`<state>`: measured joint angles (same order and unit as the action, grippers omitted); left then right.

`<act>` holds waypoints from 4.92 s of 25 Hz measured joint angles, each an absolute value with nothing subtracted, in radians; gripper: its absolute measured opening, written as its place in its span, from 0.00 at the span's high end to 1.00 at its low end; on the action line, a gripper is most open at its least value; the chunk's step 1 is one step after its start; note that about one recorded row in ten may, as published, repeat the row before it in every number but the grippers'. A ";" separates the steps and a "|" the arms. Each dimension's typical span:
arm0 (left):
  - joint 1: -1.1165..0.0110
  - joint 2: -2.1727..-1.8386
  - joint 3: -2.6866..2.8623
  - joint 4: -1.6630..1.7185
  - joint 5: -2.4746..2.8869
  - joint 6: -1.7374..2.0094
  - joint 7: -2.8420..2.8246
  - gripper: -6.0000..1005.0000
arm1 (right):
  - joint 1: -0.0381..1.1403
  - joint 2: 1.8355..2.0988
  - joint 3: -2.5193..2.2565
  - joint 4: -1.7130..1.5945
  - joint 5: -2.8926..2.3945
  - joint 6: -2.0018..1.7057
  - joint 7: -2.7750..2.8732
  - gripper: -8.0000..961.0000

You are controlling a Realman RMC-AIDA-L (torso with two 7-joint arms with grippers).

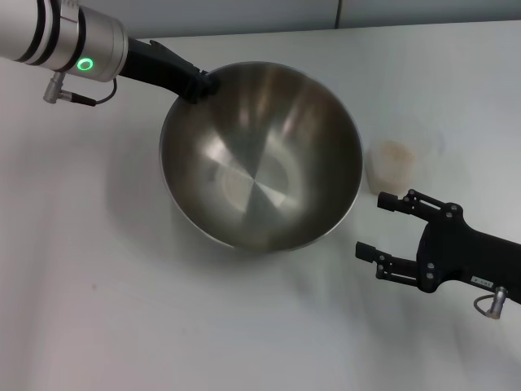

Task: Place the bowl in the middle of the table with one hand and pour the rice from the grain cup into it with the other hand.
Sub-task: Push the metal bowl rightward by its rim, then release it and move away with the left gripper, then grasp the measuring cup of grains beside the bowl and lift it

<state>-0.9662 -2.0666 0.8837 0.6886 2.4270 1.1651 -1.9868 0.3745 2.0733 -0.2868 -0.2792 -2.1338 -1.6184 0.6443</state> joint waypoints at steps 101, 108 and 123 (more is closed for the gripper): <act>-0.204 -2.046 0.778 0.352 1.647 1.629 -0.631 0.13 | 0.362 2.072 -0.261 -0.281 -2.106 -1.611 0.644 0.14; -0.206 -2.048 0.772 0.350 1.647 1.630 -0.631 0.13 | 0.352 2.076 -0.260 -0.272 -2.100 -1.610 0.644 0.14; -0.209 -2.048 0.764 0.350 1.638 1.634 -0.642 0.13 | 0.213 2.086 -0.261 0.143 -1.420 -1.481 0.173 0.14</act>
<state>-0.2086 -2.0478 0.7640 0.3497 1.6383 1.6339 -0.6422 0.2131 2.0863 -0.2607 0.1433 -1.4204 -1.4814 0.1726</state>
